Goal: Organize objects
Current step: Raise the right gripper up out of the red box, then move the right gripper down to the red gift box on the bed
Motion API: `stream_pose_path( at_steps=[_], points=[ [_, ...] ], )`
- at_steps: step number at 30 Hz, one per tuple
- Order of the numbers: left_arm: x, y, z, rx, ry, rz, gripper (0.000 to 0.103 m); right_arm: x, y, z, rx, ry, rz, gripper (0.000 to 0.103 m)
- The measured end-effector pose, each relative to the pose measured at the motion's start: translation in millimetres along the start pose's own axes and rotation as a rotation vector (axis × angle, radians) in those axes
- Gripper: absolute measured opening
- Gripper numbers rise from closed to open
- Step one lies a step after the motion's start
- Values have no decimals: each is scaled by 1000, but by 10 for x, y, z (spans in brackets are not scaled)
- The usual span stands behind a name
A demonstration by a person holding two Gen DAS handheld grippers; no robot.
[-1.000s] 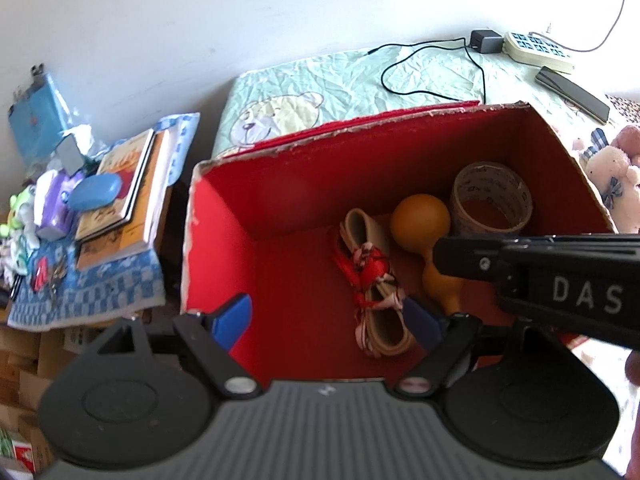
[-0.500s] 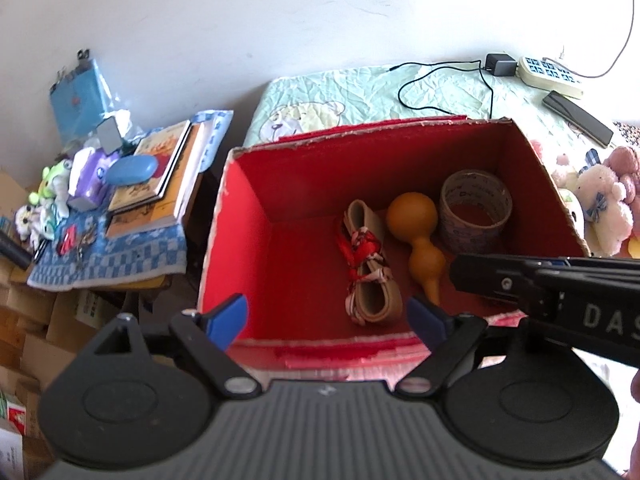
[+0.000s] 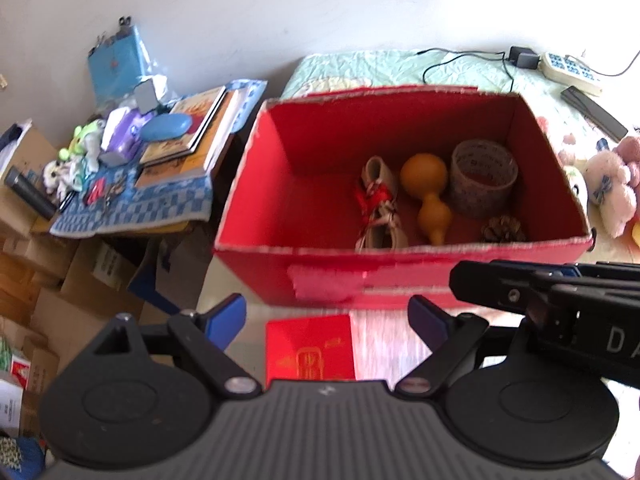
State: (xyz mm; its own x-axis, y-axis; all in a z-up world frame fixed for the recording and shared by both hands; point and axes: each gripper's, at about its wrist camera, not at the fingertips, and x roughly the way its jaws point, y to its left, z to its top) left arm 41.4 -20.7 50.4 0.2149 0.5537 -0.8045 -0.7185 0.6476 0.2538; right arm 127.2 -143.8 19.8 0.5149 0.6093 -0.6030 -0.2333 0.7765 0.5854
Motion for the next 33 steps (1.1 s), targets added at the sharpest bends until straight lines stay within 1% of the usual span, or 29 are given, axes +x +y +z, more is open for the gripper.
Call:
stream_pose_path(
  at_steps=[1,2,7,15,24,27,30,33],
  points=[
    [1,-8,-31,-6,5,6,90,-3,-3,-39,2,5,4,28],
    [6,-12,-62,-10,11,11,90,-5,-9,-69,3,10,6,29],
    [69,-56,-215,-24,53,40,90,18,-64,-212,15,47,23,29],
    [233,-52,-402,-28,122,56,92,167,-142,-425,76,120,43,29],
    [492,76,-465,-22,176,42,92,286,-151,-439,111,147,25,30],
    [589,144,-478,-25,206,40,92,362,-188,-457,135,152,7,37],
    [660,210,-492,-29,222,43,92,455,-205,-470,160,172,3,38],
    [742,259,-508,-32,244,27,93,536,-190,-476,174,176,7,38]
  ],
)
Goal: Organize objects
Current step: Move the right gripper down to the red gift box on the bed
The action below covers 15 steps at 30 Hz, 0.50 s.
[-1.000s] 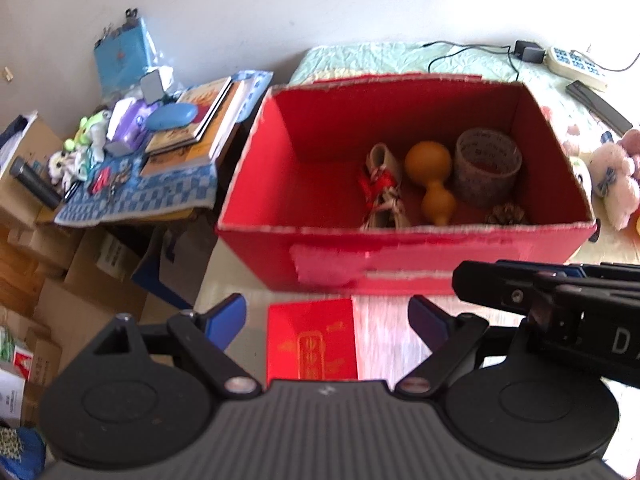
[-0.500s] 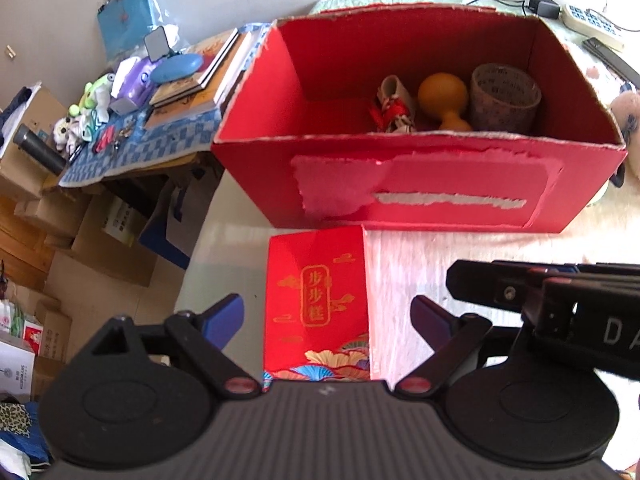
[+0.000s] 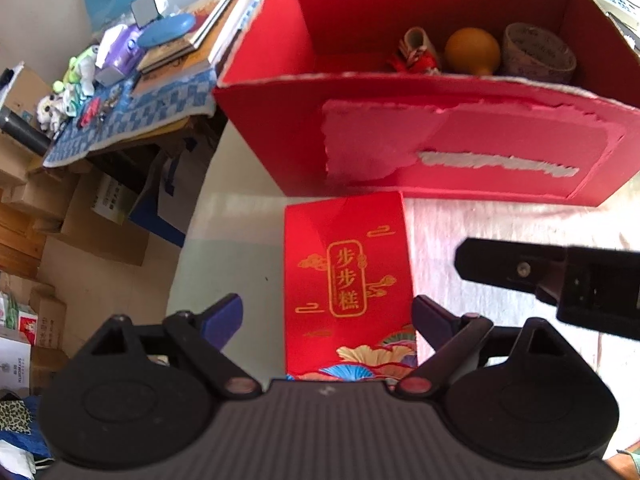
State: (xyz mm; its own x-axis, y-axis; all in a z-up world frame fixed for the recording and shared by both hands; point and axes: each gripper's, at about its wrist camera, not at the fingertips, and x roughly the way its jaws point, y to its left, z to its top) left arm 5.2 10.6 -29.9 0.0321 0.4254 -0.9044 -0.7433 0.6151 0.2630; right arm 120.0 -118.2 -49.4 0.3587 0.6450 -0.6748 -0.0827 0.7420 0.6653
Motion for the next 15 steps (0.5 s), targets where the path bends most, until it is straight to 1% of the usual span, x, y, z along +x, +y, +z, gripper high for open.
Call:
stream_pose_path(
  at_steps=[2,3,4,5,10,15],
  points=[
    [50,22,-6,-11,18,-11,93,52,2,7,14,3,4,40],
    [73,36,-6,-16,22,-18,95,75,0,13,20,6,6,40],
    [79,57,-8,-23,19,-24,95,102,3,23,25,7,8,44],
    [85,75,-5,-24,18,-29,95,122,1,32,31,8,8,46],
    [125,170,-2,-41,33,-50,95,243,24,82,50,24,18,46],
    [185,288,13,-66,61,-108,96,341,74,102,37,40,17,46]
  ],
)
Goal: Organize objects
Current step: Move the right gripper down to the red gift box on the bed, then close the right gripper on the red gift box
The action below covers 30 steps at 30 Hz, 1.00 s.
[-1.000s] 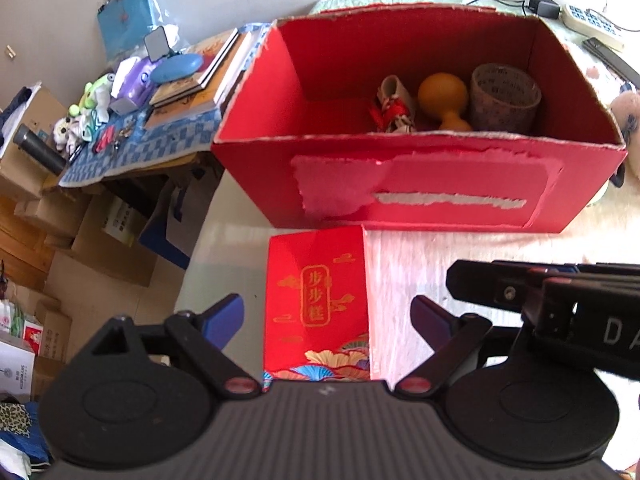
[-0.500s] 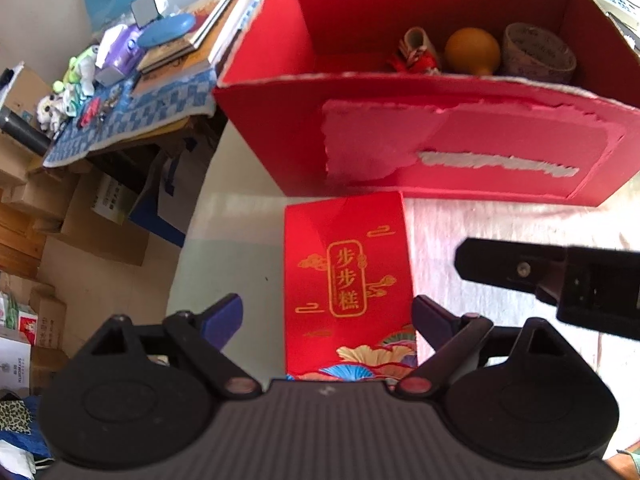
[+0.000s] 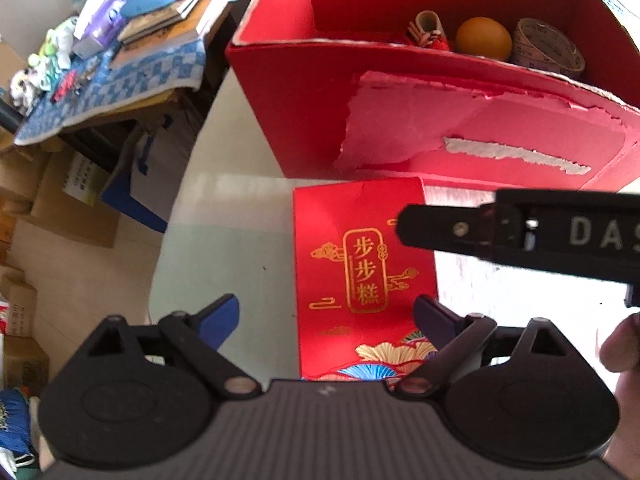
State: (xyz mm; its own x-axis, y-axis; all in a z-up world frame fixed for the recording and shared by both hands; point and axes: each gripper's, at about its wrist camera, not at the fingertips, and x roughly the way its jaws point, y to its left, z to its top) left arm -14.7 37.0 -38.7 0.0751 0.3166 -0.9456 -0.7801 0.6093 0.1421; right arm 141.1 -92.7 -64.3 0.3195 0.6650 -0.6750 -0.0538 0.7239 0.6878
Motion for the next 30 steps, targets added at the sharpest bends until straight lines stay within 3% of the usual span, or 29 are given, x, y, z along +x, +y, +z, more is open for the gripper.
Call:
stream_pose_path(
  at_steps=[4,6,20,25,30],
  points=[
    [29,43,5,-8,11,-28,99,78,28,5,-17,22,-3,51],
    [46,62,-2,-12,32,-87,100,101,31,6,-27,27,-12,53],
    [197,166,-111,-44,49,-227,102,182,-39,9,-48,73,-28,53],
    [331,102,-121,-42,73,-207,99,268,-67,-22,-43,114,-36,53],
    [360,-7,-133,1,78,-165,83,296,-18,-42,-68,138,-29,54]
  ],
)
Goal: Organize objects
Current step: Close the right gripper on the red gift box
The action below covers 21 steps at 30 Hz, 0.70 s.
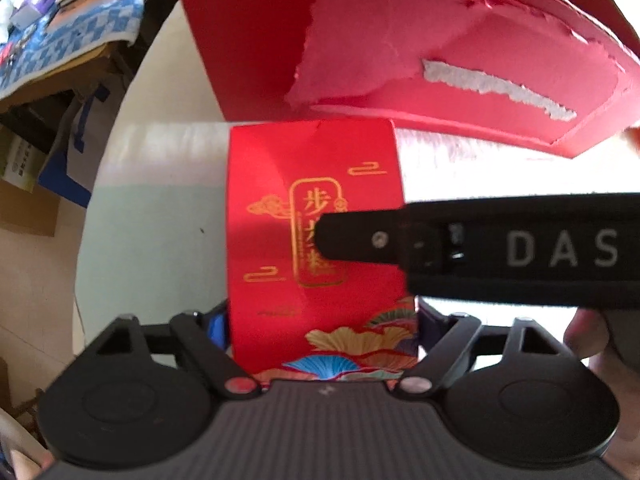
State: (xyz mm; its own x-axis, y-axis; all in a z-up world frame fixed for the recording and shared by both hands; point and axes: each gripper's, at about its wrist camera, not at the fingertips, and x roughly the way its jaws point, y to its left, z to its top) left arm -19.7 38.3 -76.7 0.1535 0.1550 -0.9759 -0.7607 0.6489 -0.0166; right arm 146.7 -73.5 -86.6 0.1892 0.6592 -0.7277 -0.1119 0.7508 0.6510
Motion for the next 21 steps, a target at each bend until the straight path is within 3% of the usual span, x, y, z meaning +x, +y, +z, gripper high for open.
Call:
stream_pose_path(
  at_steps=[9,21],
  points=[
    [-113,-199,8,79,-13,29,80,-148,-79,-50,13,2,-2,51],
    [-303,-974,19,267,-35,25,80,-729,-427,-274,102,-94,-31,51]
  ],
)
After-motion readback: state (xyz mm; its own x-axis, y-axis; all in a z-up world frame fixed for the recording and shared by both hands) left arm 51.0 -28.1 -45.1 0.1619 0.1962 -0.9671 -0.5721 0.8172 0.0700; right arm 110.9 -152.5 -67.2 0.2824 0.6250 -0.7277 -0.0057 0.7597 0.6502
